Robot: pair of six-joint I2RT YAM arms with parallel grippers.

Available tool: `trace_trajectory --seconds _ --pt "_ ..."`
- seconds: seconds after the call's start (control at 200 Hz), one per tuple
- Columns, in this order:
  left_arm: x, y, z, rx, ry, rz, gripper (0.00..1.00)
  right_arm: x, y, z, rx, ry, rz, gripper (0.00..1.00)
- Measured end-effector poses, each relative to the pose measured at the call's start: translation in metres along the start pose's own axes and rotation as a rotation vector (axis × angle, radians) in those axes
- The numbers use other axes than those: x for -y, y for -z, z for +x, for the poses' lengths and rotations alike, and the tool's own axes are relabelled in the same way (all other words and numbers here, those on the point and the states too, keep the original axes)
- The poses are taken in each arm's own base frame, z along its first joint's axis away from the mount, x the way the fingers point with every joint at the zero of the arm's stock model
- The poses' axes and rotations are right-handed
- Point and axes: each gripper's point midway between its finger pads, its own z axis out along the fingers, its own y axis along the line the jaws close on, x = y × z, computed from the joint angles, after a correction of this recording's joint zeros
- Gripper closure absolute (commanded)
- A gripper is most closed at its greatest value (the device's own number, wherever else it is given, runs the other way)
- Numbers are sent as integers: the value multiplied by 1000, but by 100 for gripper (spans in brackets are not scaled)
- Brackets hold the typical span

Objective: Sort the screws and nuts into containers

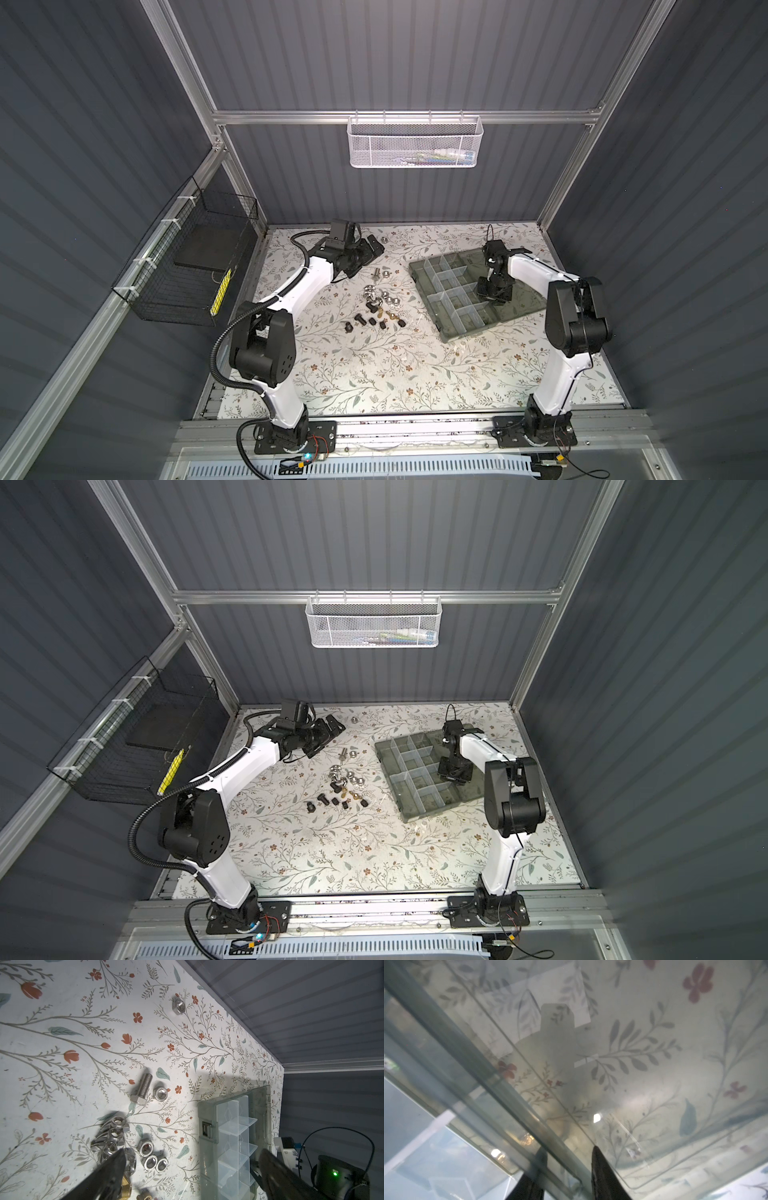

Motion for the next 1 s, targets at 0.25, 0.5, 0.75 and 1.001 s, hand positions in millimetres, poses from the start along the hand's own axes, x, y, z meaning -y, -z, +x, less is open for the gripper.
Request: trace_trajectory --seconds 0.25,0.5,0.75,1.001 --pt "1 -1 2 -4 0 -1 0 -4 4 0 -15 -68 -9 72" --pt "2 -2 4 -8 1 -1 0 -21 3 -12 -20 -92 -22 72" --pt "4 -1 4 -8 -2 -1 0 -43 1 -28 14 -23 -6 72" --pt "11 1 -3 8 -6 7 0 -50 1 -28 51 83 34 73"
